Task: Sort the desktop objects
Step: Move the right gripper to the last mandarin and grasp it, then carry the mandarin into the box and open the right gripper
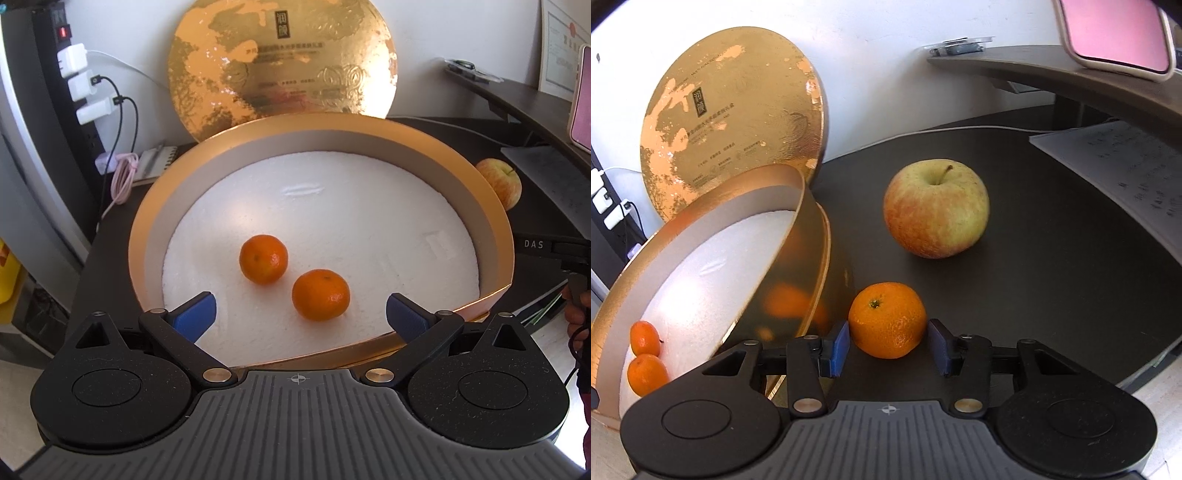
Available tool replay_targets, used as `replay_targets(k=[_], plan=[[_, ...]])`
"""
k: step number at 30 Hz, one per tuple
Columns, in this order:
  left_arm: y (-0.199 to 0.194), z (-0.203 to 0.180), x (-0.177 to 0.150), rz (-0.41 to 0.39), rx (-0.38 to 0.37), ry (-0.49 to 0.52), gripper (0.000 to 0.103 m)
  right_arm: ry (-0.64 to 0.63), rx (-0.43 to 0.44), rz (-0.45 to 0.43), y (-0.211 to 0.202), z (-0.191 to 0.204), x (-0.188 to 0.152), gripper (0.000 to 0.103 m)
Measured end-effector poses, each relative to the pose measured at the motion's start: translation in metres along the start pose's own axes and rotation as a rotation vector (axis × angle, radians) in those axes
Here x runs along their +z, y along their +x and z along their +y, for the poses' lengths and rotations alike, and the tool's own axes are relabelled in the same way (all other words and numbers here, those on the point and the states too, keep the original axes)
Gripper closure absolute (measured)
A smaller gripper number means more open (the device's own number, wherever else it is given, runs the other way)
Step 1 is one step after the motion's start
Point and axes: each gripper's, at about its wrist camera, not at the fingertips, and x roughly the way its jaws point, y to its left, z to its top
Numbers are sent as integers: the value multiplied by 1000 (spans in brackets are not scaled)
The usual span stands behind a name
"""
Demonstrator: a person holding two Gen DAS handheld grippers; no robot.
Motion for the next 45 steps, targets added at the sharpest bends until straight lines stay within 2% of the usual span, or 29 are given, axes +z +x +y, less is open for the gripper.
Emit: replay_targets(k=[7, 9, 10, 16, 18, 22, 25, 30, 33, 35, 39, 43, 45], plan=[[-1, -1, 0, -4, -6, 3, 2, -31, -56, -2, -12, -8, -5, 54], [-2, -1, 0, -4, -7, 3, 2, -50, -70, -15, -11, -4, -5, 38], [-2, -1, 0, -4, -7, 3, 2, -59, -73, -20, -10, -2, -4, 37], [-2, -1, -2, -4, 2, 2, 2, -116, -119, -16, 0, 11, -2, 40], [-2, 0, -2, -3, 4, -1, 2, -135, -156, -10, 3, 14, -1, 54], [-2, 0, -3, -3, -2, 1, 2, -147, -169, 1, -1, 13, -1, 55], [-3, 0, -5, -4, -15, 3, 2, -135, -177, -25, -14, 13, 1, 55], [-8, -1, -6, -17, -48, 8, 2, -147, -145, -113, -59, 28, 20, 55], [-14, 2, -3, -45, -72, -13, 2, -136, -25, -165, -97, 45, 42, 55], [-20, 9, 2, -68, -88, -45, 2, -172, 40, -220, -125, 62, 57, 55], [-33, 19, 13, -138, -43, -81, 2, -297, 73, -364, -180, 107, 82, 55], [-46, 53, 23, -172, -107, -198, 2, -397, 124, -493, -226, 143, 102, 55], [-54, 73, 29, -190, -145, -276, 2, -428, 125, -533, -236, 157, 107, 55]])
